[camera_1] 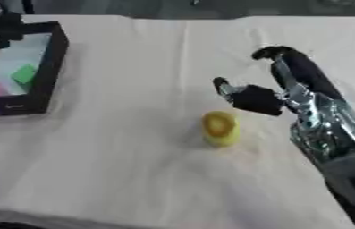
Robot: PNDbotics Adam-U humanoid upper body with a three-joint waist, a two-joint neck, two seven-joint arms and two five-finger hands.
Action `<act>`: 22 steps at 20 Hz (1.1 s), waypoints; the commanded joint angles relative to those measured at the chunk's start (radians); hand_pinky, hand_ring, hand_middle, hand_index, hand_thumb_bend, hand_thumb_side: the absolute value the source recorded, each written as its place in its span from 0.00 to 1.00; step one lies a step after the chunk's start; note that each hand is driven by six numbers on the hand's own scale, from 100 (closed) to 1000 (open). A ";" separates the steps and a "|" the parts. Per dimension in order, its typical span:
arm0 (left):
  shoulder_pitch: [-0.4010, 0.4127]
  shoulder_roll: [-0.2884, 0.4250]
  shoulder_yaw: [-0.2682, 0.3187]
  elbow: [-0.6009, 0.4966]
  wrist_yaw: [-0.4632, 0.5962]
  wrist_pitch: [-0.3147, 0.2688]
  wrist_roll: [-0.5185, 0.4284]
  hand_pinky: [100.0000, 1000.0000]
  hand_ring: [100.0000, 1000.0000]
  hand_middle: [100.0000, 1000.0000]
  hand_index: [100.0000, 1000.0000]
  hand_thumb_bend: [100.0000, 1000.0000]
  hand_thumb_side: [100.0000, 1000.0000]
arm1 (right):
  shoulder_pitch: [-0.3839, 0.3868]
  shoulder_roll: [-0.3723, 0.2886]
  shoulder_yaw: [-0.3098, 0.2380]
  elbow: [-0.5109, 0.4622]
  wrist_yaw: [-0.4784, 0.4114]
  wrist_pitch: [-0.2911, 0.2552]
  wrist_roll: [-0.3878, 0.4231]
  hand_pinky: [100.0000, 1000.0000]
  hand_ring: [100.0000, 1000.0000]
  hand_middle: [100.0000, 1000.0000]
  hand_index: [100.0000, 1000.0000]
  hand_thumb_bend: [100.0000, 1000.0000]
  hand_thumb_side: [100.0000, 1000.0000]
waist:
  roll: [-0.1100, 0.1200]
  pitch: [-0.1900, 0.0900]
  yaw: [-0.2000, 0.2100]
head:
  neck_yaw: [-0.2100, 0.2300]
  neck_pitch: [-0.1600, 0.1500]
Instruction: Pick up the objects with one hand, pass them to the other hand, and then place them into the box on the other side of the table.
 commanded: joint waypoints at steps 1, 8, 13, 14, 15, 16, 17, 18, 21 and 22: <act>-0.001 0.046 0.020 -0.037 -0.027 0.006 -0.008 1.00 0.84 0.78 0.77 0.00 0.80 | -0.026 -0.021 0.007 0.040 -0.069 0.003 -0.033 0.82 0.89 0.87 0.84 0.48 0.46 | -0.008 -0.038 0.001 | -0.009 0.000; 0.003 0.046 0.020 -0.069 -0.045 0.025 -0.013 1.00 0.84 0.78 0.76 0.00 0.79 | -0.042 0.007 0.067 0.113 -0.116 0.003 -0.042 0.82 0.88 0.86 0.81 0.57 0.26 | -0.011 -0.038 0.004 | -0.027 -0.002; 0.004 0.045 0.019 -0.070 -0.043 0.036 -0.014 1.00 0.84 0.78 0.75 0.00 0.80 | -0.039 0.019 0.104 0.137 -0.155 0.003 -0.020 0.82 0.89 0.85 0.80 0.53 0.17 | -0.013 -0.036 0.005 | -0.032 -0.004; 0.004 0.045 0.018 -0.070 -0.042 0.037 -0.015 1.00 0.84 0.78 0.75 0.00 0.80 | -0.039 0.021 0.111 0.140 -0.161 0.003 -0.017 0.82 0.89 0.85 0.80 0.52 0.16 | -0.014 -0.035 0.004 | -0.033 -0.004; 0.004 0.045 0.018 -0.070 -0.041 0.038 -0.015 1.00 0.84 0.78 0.75 0.00 0.80 | -0.038 0.023 0.117 0.142 -0.167 0.003 -0.014 0.82 0.89 0.85 0.81 0.52 0.15 | -0.014 -0.035 0.004 | -0.033 -0.003; 0.004 0.045 0.018 -0.069 -0.040 0.039 -0.015 1.00 0.84 0.78 0.75 0.00 0.80 | -0.038 0.025 0.123 0.144 -0.172 0.003 -0.011 0.82 0.89 0.85 0.81 0.53 0.15 | -0.015 -0.035 0.003 | -0.033 -0.003; 0.004 0.045 0.018 -0.069 -0.040 0.040 -0.015 1.00 0.84 0.78 0.75 0.00 0.80 | -0.037 0.026 0.126 0.145 -0.175 0.003 -0.010 0.82 0.89 0.85 0.81 0.52 0.15 | -0.015 -0.034 0.003 | -0.034 -0.003; 0.004 0.045 0.017 -0.069 -0.039 0.040 -0.015 1.00 0.84 0.78 0.74 0.00 0.80 | -0.037 0.026 0.128 0.146 -0.179 0.003 -0.010 0.82 0.89 0.85 0.81 0.52 0.16 | -0.016 -0.034 0.002 | -0.034 -0.002; 0.004 0.046 0.016 -0.070 -0.040 0.045 -0.015 1.00 0.84 0.77 0.74 0.00 0.80 | -0.036 0.027 0.132 0.154 -0.185 0.003 -0.013 0.82 0.89 0.85 0.81 0.52 0.16 | -0.017 -0.034 0.002 | -0.034 -0.002; 0.005 0.046 0.016 -0.070 -0.041 0.046 -0.015 1.00 0.84 0.77 0.74 0.00 0.80 | -0.035 0.027 0.133 0.158 -0.186 0.003 -0.016 0.82 0.89 0.85 0.81 0.52 0.16 | -0.018 -0.034 0.002 | -0.034 -0.003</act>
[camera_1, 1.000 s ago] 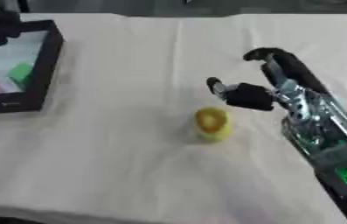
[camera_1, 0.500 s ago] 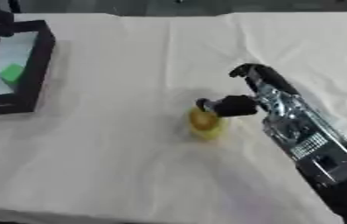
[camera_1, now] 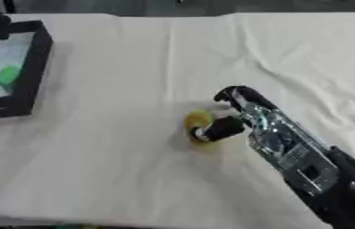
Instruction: Pick up the objects with one hand, pass them to the other hand, and then place them into the box on the other side of the table.
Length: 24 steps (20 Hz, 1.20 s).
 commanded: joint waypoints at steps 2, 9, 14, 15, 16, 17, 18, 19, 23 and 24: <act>-0.006 0.038 0.014 -0.014 -0.005 0.008 0.001 1.00 0.84 0.77 0.73 0.00 0.80 | -0.008 -0.009 -0.001 0.008 -0.008 0.000 -0.007 0.82 0.89 0.85 0.81 0.51 0.16 | -0.012 -0.034 0.002 | -0.002 -0.003; -0.005 0.038 0.013 -0.011 -0.008 0.011 0.004 1.00 0.84 0.77 0.73 0.00 0.80 | -0.006 -0.012 0.006 0.011 0.004 0.000 -0.015 0.82 0.88 0.78 0.76 0.49 0.14 | -0.016 -0.035 -0.001 | -0.001 -0.002; -0.005 0.036 0.013 -0.011 -0.009 0.010 0.002 1.00 0.84 0.76 0.72 0.00 0.80 | -0.004 -0.012 0.010 0.004 0.047 0.000 0.012 0.82 0.88 0.67 0.68 0.44 0.09 | -0.017 -0.033 -0.002 | -0.002 0.003; -0.005 0.036 0.013 -0.011 -0.009 0.009 0.002 1.00 0.84 0.76 0.72 0.00 0.80 | -0.004 -0.012 0.009 0.003 0.055 0.000 0.021 0.82 0.88 0.66 0.67 0.42 0.08 | -0.018 -0.033 -0.002 | -0.002 0.004; -0.006 0.036 0.013 -0.012 -0.009 0.008 0.001 1.00 0.84 0.76 0.72 0.00 0.80 | -0.004 -0.012 0.008 0.003 0.062 0.000 0.031 0.82 0.88 0.65 0.66 0.40 0.08 | -0.018 -0.032 -0.002 | -0.002 0.004; -0.006 0.035 0.013 -0.012 -0.010 0.007 0.000 1.00 0.84 0.76 0.72 0.00 0.80 | -0.004 -0.012 0.007 0.003 0.068 0.000 0.041 0.82 0.88 0.64 0.66 0.37 0.09 | -0.018 -0.032 -0.001 | -0.002 0.005; -0.007 0.035 0.013 -0.013 -0.012 0.006 -0.001 1.00 0.84 0.76 0.72 0.00 0.80 | -0.004 -0.012 0.006 0.002 0.073 0.000 0.050 0.82 0.88 0.64 0.65 0.36 0.09 | -0.018 -0.031 -0.001 | -0.002 0.006; -0.007 0.035 0.013 -0.013 -0.013 0.005 -0.002 1.00 0.84 0.76 0.72 0.00 0.80 | -0.004 -0.011 0.006 0.001 0.077 0.000 0.059 0.82 0.88 0.63 0.65 0.32 0.08 | -0.017 -0.031 -0.001 | -0.002 0.007; -0.007 0.032 0.013 -0.013 -0.015 0.005 -0.004 1.00 0.84 0.76 0.72 0.00 0.80 | -0.005 -0.010 0.001 -0.003 0.085 0.000 0.086 0.82 0.87 0.59 0.62 0.22 0.03 | -0.016 -0.029 0.000 | -0.002 0.009; -0.008 0.032 0.013 -0.013 -0.015 0.005 -0.004 1.00 0.84 0.76 0.72 0.00 0.79 | -0.006 -0.009 0.000 -0.004 0.084 0.000 0.088 0.82 0.87 0.59 0.61 0.18 0.00 | -0.016 -0.029 0.001 | -0.003 0.010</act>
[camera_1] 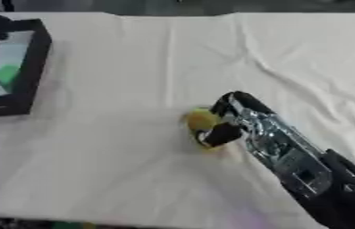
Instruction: Pick up the objects with one hand, pass them to the other hand, and then place them into the box on the other side of the table.
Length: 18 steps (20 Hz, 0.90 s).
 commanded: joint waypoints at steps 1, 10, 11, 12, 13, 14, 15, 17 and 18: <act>-0.009 0.031 0.013 -0.013 -0.007 -0.002 -0.003 1.00 0.84 0.75 0.71 0.00 0.79 | -0.013 -0.010 -0.015 -0.013 0.009 0.007 0.018 0.82 0.86 0.58 0.60 0.16 0.00 | -0.009 -0.029 0.002 | -0.002 0.003; -0.006 0.034 0.015 -0.017 -0.004 0.001 0.001 1.00 0.84 0.75 0.71 0.00 0.78 | -0.012 -0.012 -0.055 -0.058 -0.113 0.007 -0.126 0.78 0.80 0.50 0.48 0.07 0.00 | -0.007 -0.036 0.001 | 0.000 0.004; -0.006 0.035 0.015 -0.017 -0.004 0.002 0.001 1.00 0.84 0.75 0.71 0.00 0.78 | -0.012 -0.013 -0.059 -0.063 -0.133 0.007 -0.160 0.78 0.80 0.49 0.47 0.07 0.00 | -0.007 -0.037 0.000 | 0.000 0.003; -0.006 0.035 0.015 -0.017 -0.004 0.002 0.001 1.00 0.84 0.75 0.71 0.00 0.78 | -0.011 -0.014 -0.061 -0.068 -0.153 0.007 -0.193 0.77 0.79 0.49 0.46 0.06 0.00 | -0.007 -0.039 0.000 | 0.000 0.002; -0.006 0.036 0.015 -0.018 -0.003 0.003 0.002 1.00 0.84 0.75 0.71 0.00 0.78 | -0.012 -0.016 -0.064 -0.073 -0.174 0.007 -0.227 0.77 0.79 0.48 0.46 0.06 0.00 | -0.007 -0.040 0.000 | 0.000 0.002; -0.006 0.036 0.015 -0.019 -0.003 0.003 0.002 1.00 0.84 0.75 0.71 0.00 0.78 | -0.012 -0.018 -0.065 -0.078 -0.194 0.007 -0.259 0.77 0.79 0.48 0.45 0.06 0.00 | -0.006 -0.041 -0.001 | 0.000 0.002; -0.006 0.037 0.015 -0.019 -0.002 0.003 0.002 1.00 0.84 0.75 0.71 0.00 0.78 | -0.013 -0.020 -0.066 -0.084 -0.214 0.007 -0.290 0.77 0.79 0.48 0.45 0.06 0.00 | -0.006 -0.042 -0.001 | 0.000 0.002; -0.005 0.037 0.015 -0.019 0.000 0.004 0.002 1.00 0.84 0.74 0.71 0.00 0.78 | -0.016 -0.025 -0.070 -0.099 -0.246 0.007 -0.348 0.77 0.78 0.48 0.45 0.00 0.00 | -0.005 -0.044 -0.001 | -0.001 0.001; -0.005 0.037 0.015 -0.020 0.001 0.004 0.002 1.00 0.84 0.74 0.71 0.00 0.78 | -0.017 -0.027 -0.074 -0.108 -0.258 0.007 -0.378 0.77 0.78 0.48 0.44 0.05 0.00 | -0.005 -0.044 -0.002 | -0.001 0.000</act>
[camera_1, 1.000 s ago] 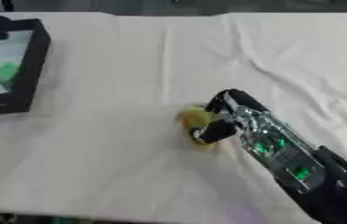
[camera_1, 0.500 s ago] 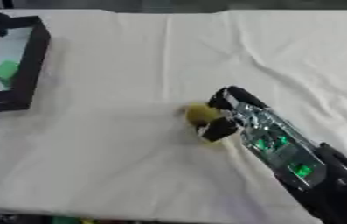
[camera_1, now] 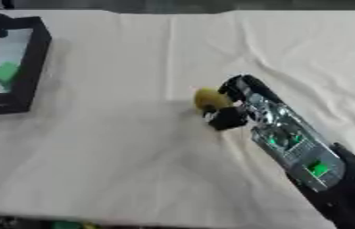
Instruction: Pick up the objects with one hand, pass them to the other hand, and then place them into the box on the other side of the table.
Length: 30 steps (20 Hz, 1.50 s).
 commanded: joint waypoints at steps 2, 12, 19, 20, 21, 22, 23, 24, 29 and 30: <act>-0.008 0.037 0.015 -0.020 0.003 0.002 0.001 1.00 0.84 0.76 0.71 0.00 0.78 | -0.021 -0.029 -0.033 -0.066 -0.045 -0.001 -0.133 0.77 0.78 0.48 0.44 0.05 0.00 | -0.003 -0.043 -0.002 | 0.000 -0.003; -0.026 0.045 -0.009 -0.088 0.006 -0.009 -0.046 1.00 0.79 0.75 0.79 0.00 0.71 | -0.043 -0.033 -0.022 -0.192 0.138 -0.001 -0.316 0.73 0.71 0.50 0.45 0.04 0.00 | 0.009 -0.046 0.004 | -0.005 -0.012; -0.097 0.052 -0.085 -0.092 -0.085 -0.060 -0.267 1.00 0.79 0.76 0.80 0.00 0.70 | -0.071 -0.014 -0.003 -0.223 0.371 -0.001 -0.217 0.70 0.69 0.50 0.46 0.00 0.00 | 0.014 -0.050 0.009 | -0.008 -0.012; -0.110 0.049 -0.096 -0.092 -0.101 -0.063 -0.296 1.00 0.79 0.76 0.81 0.00 0.70 | -0.075 -0.009 -0.002 -0.223 0.402 -0.001 -0.198 0.69 0.69 0.50 0.46 0.00 0.00 | 0.015 -0.050 0.010 | -0.008 -0.013; -0.124 0.045 -0.107 -0.092 -0.116 -0.065 -0.325 1.00 0.79 0.77 0.81 0.00 0.70 | -0.078 -0.003 -0.002 -0.224 0.427 -0.001 -0.181 0.69 0.68 0.51 0.46 0.00 0.00 | 0.015 -0.050 0.012 | -0.009 -0.014; -0.137 0.041 -0.118 -0.092 -0.130 -0.067 -0.351 1.00 0.79 0.78 0.81 0.00 0.69 | -0.082 0.002 -0.001 -0.224 0.449 -0.001 -0.168 0.69 0.68 0.51 0.46 0.00 0.00 | 0.016 -0.051 0.013 | -0.009 -0.014; -0.153 0.037 -0.131 -0.092 -0.144 -0.070 -0.376 1.00 0.79 0.78 0.82 0.00 0.68 | -0.086 0.007 0.001 -0.224 0.467 -0.001 -0.155 0.69 0.69 0.51 0.47 0.00 0.00 | 0.016 -0.051 0.014 | -0.010 -0.014; -0.169 0.033 -0.145 -0.092 -0.159 -0.072 -0.401 1.00 0.79 0.78 0.83 0.00 0.67 | -0.089 0.012 0.004 -0.224 0.482 -0.001 -0.143 0.69 0.69 0.51 0.47 0.00 0.00 | 0.017 -0.051 0.016 | -0.010 -0.015; -0.244 0.006 -0.215 -0.092 -0.240 -0.070 -0.521 1.00 0.79 0.79 0.86 0.00 0.64 | -0.101 0.025 0.017 -0.224 0.529 -0.001 -0.094 0.70 0.69 0.51 0.47 0.00 0.00 | 0.019 -0.052 0.025 | -0.010 -0.021; -0.259 -0.001 -0.228 -0.092 -0.257 -0.066 -0.541 1.00 0.79 0.79 0.86 0.00 0.64 | -0.102 0.027 0.020 -0.224 0.537 -0.001 -0.085 0.70 0.69 0.51 0.47 0.00 0.00 | 0.019 -0.053 0.026 | -0.010 -0.022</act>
